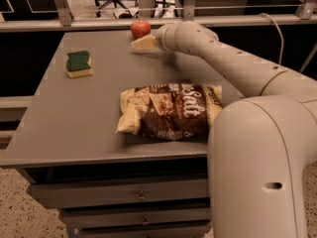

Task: Move apple near sponge

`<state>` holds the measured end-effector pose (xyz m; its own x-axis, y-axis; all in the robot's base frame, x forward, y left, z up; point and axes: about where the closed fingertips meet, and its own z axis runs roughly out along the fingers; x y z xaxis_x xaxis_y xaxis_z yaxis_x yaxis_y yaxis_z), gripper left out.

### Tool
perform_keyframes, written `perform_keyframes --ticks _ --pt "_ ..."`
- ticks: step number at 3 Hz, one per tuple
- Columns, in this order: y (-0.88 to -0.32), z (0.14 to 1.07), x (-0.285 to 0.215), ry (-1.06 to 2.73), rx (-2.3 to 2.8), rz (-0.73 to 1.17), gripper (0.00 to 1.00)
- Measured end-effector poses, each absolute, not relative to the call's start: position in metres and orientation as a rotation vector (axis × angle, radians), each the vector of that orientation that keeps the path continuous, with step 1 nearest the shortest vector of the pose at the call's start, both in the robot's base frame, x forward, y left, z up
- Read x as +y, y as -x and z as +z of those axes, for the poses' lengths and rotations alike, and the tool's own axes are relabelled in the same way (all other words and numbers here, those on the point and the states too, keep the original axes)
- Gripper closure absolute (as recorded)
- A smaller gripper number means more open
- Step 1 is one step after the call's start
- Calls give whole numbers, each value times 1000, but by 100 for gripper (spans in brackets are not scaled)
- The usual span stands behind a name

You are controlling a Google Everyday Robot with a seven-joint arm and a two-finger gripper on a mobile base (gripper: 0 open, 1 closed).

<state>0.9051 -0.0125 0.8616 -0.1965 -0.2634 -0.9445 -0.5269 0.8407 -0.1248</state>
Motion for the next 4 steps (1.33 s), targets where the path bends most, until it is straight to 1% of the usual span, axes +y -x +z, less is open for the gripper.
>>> perform_keyframes --ticks 1,4 --pt "-919 862 1 629 1777 293 0" --pt "-933 866 36 624 1790 374 0"
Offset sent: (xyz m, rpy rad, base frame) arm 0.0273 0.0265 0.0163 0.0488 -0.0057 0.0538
